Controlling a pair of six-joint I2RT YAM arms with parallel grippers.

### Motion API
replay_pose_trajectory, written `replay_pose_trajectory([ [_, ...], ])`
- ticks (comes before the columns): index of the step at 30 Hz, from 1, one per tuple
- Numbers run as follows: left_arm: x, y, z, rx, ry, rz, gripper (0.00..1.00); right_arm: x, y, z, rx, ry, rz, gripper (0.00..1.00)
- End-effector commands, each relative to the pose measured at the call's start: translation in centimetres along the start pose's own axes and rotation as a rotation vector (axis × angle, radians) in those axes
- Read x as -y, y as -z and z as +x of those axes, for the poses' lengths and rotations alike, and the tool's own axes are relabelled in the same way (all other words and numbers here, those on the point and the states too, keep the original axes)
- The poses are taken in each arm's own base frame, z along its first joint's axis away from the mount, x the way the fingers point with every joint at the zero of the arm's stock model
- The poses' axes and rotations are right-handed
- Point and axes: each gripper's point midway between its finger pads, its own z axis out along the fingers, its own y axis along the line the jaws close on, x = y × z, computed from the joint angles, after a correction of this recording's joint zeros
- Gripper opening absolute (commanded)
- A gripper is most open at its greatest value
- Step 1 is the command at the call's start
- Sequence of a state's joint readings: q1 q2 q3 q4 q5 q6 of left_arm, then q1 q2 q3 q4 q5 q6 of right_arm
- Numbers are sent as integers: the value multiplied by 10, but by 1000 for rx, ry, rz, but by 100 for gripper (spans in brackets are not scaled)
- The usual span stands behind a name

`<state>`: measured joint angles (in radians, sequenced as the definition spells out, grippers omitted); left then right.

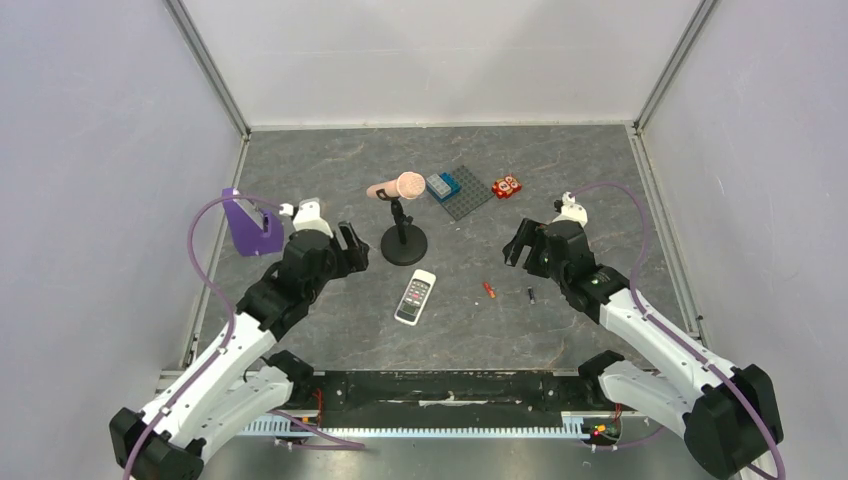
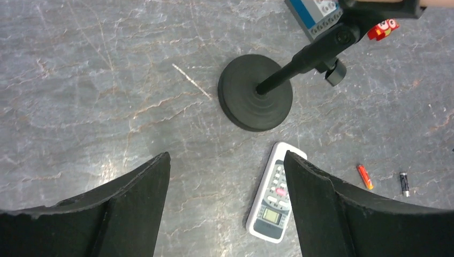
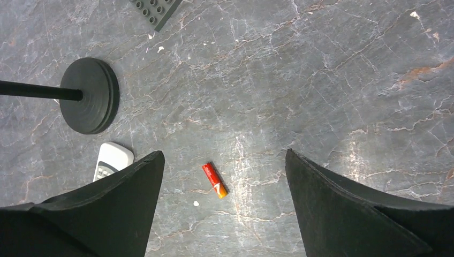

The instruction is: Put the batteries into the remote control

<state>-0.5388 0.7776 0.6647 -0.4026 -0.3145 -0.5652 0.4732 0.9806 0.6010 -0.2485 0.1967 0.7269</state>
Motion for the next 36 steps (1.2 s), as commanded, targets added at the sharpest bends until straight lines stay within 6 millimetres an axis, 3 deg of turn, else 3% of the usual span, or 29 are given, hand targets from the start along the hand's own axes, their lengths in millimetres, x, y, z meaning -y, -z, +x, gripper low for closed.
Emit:
replay_pose_trajectory([
  [1,-8,15,-7,18,60,-37,84,-10,2,-13,45,-32,-34,87],
  [4,-12,23,-7,58,73,-22,84,-15,0,-11,24,-12,-55,86],
  [8,10,21,7,63,31,161,84,-17,-1,-12,16,6,-64,86],
  [14,42,9,56,-152,-7,334,78,-11,-2,-15,34,46,-38,85],
  [24,56,6,124,-219,-219,254,76,-3,-5,-1,3,69,-31,87],
  [36,80,-19,156,-173,-288,244,80,4,-3,8,-9,107,-34,97],
])
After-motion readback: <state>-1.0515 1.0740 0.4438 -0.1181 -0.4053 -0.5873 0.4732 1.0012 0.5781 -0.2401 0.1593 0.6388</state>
